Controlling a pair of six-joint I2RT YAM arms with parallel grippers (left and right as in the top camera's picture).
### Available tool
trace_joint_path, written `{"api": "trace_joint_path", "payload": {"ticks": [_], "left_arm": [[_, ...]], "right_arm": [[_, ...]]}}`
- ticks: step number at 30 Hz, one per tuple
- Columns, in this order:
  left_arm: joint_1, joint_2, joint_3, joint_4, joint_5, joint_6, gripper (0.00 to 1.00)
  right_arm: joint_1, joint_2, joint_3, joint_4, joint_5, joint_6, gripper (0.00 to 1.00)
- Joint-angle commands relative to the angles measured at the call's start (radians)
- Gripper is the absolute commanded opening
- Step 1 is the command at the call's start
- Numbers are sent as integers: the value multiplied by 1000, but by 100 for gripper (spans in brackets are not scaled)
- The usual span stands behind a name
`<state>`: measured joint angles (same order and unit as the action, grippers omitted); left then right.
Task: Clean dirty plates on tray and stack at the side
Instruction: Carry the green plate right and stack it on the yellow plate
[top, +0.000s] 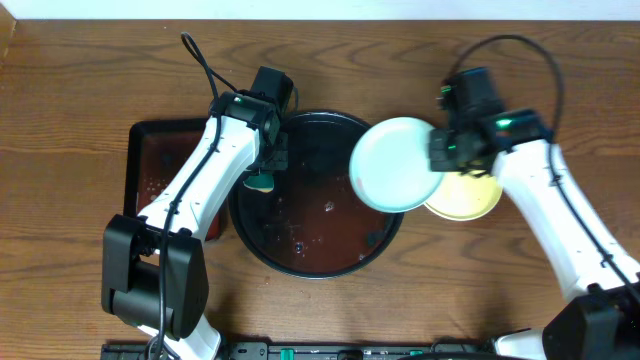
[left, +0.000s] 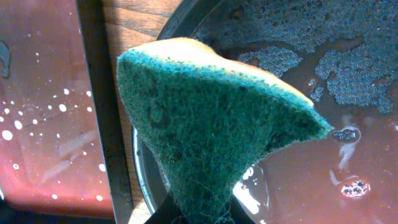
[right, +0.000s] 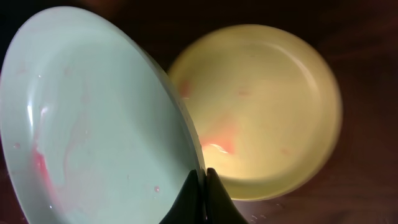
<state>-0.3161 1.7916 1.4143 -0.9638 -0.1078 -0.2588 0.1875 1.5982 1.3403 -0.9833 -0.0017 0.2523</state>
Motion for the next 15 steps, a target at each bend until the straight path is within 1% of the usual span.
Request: {"api": "trace_joint_path", "payload": {"ticks": [1, 4, 7, 11, 15], "left_arm": [[3, 10, -3, -4, -8, -9, 8], [3, 10, -3, -3, -8, -9, 8], [3, 10, -3, -3, -8, -9, 8], [3, 10, -3, -3, -8, -9, 8], [11, 9, 1, -8, -8, -8, 8]], "right_arm": [[-119, -21, -6, -11, -107, -45, 1], [-242, -21, -47, -5, -82, -44, 1], [-315, -21, -111, 33, -57, -36, 1], [-383, -21, -219, 121, -51, -19, 1], [-412, -21, -310, 220, -52, 21, 1]]}}
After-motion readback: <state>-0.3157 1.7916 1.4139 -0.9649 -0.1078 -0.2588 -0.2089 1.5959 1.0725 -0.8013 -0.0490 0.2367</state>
